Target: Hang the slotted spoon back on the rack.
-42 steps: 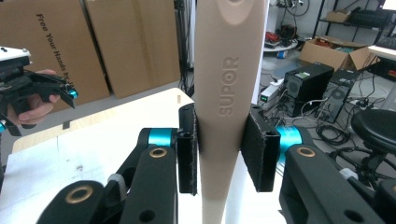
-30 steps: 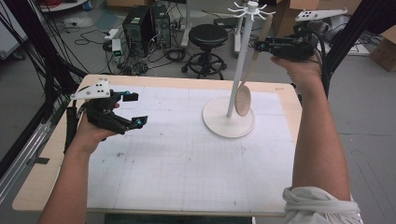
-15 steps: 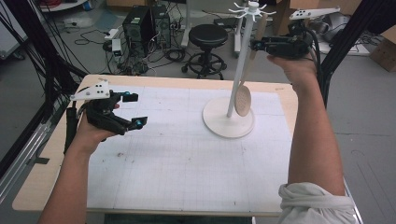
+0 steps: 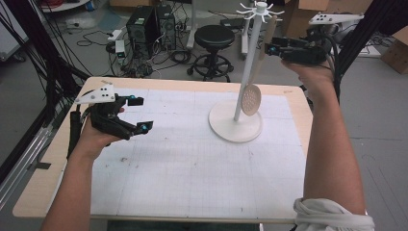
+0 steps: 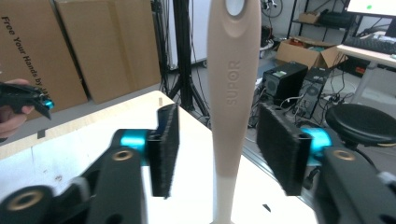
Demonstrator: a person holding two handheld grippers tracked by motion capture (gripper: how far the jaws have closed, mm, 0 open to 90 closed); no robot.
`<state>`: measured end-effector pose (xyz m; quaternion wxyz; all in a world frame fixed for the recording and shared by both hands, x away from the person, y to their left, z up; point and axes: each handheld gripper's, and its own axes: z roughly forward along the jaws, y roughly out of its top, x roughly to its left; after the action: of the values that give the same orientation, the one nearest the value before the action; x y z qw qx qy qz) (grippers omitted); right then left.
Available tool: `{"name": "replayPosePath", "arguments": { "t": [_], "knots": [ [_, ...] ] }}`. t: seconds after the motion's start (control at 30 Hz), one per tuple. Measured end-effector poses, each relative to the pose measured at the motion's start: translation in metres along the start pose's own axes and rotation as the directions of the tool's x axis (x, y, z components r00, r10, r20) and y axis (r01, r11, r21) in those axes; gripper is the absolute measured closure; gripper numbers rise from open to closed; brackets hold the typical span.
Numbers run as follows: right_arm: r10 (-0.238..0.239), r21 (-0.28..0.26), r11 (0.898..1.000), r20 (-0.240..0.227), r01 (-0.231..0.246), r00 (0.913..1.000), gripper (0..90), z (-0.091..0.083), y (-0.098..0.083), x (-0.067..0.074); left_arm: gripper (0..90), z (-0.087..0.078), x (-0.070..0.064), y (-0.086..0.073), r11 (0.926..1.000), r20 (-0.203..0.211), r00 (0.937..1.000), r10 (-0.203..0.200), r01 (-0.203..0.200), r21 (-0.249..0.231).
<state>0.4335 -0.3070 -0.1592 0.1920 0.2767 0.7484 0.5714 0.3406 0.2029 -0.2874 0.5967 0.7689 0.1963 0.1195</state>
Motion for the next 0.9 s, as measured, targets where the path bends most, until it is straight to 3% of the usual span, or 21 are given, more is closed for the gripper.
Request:
{"name": "replayPosePath", "arguments": {
  "t": [0.07, 0.23, 0.7, 0.83, 0.9],
  "knots": [
    [-0.018, -0.025, 1.000, 0.000, 0.018, 0.9998, 45.7, -0.007, -0.002, 0.002, 7.2, 0.000, 0.000, 0.000, 1.0000, -0.003, 1.0000, -0.003, 0.003, -0.001],
    [-0.012, -0.045, 0.999, -0.014, 0.011, 0.9998, 42.9, -0.019, -0.007, 0.009, 7.2, 0.001, -0.001, 0.002, 1.0000, -0.006, 1.0000, -0.001, 0.001, -0.009],
    [-0.046, -0.110, 0.993, -0.057, 0.040, 0.9973, 35.7, -0.037, -0.023, 0.031, 7.0, 0.000, -0.002, 0.001, 1.0000, -0.014, 0.9999, -0.001, 0.001, -0.002],
    [-0.055, -0.132, 0.990, -0.079, 0.045, 0.9953, 32.9, -0.040, -0.031, 0.042, 7.0, -0.002, -0.002, -0.003, 0.9999, -0.021, 0.9998, -0.004, 0.004, -0.010],
    [-0.046, -0.159, 0.987, -0.113, 0.028, 0.9925, 30.1, -0.040, -0.039, 0.050, 7.0, -0.003, -0.002, -0.006, 1.0000, -0.021, 0.9998, -0.003, 0.003, -0.008]
  ]
}}
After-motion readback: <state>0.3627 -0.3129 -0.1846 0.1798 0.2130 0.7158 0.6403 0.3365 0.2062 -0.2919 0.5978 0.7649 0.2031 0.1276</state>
